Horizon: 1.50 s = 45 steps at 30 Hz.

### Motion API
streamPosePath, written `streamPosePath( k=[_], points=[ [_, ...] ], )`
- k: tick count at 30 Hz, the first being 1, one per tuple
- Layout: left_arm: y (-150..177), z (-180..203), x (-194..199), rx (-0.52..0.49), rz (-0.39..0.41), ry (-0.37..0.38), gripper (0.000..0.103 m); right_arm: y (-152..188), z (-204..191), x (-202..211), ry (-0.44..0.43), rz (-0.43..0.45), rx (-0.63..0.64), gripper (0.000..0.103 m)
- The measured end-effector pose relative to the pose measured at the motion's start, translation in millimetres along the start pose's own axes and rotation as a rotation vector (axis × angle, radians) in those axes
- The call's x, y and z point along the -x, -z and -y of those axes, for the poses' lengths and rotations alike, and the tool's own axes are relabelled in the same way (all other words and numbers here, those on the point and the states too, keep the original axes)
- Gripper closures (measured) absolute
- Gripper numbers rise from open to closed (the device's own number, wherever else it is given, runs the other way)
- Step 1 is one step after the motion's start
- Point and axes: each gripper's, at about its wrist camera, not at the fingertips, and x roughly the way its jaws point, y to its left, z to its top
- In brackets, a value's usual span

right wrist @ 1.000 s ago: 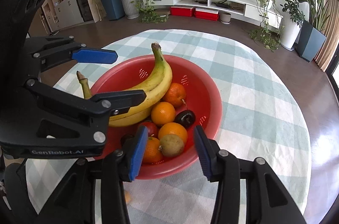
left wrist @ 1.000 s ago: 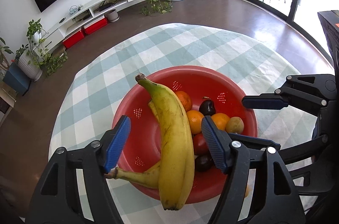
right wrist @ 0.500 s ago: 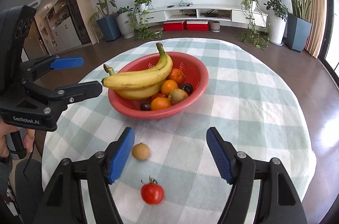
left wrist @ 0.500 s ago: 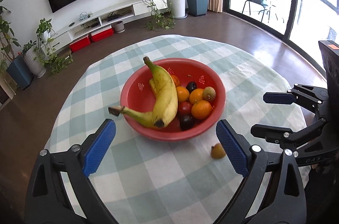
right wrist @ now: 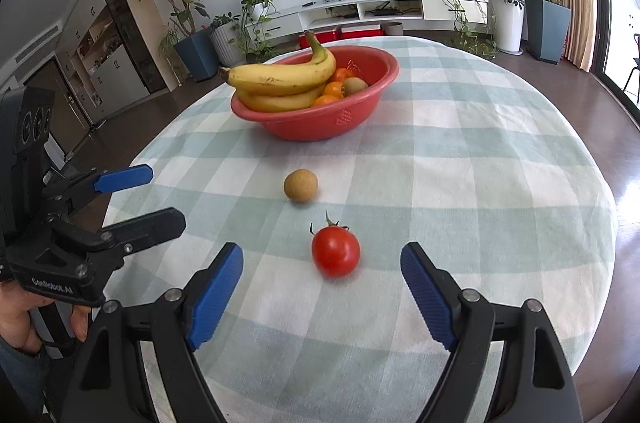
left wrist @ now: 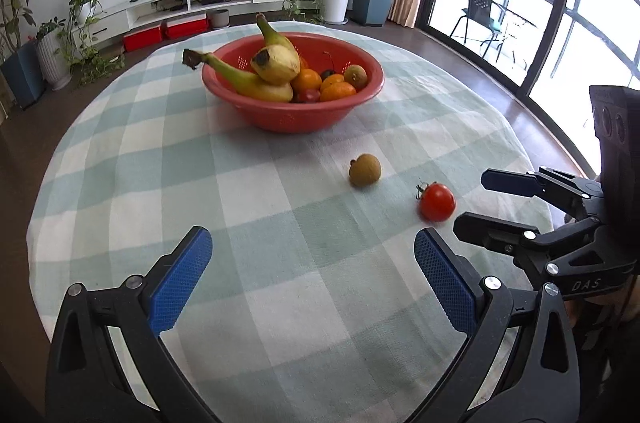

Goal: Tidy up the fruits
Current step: 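Close the right tool on the red tomato while the left tool grasps the last kiwi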

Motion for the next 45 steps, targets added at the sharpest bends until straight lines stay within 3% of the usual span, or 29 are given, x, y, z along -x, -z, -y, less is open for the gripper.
streamPosePath(
  k=[9, 26, 39, 45],
  points=[
    [24, 4, -6, 0.028, -0.033, 0.016, 0.0, -1, -3, -22, 0.027, -0.087, 0.072, 0.044],
    [-24, 11, -36, -0.065, -0.069, 0.005, 0.001, 0, 0, -35, 0.035, -0.144, 0.108, 0.068],
    [-58, 36, -71, -0.18, -0.111, -0.002, 0.001, -3, 26, -17, 0.009, -0.092, -0.029, 0.069],
    [-66, 43, -100, -0.206, -0.166, -0.006, 0.012, -3, 27, -14, 0.038, -0.073, -0.027, 0.069]
  ],
)
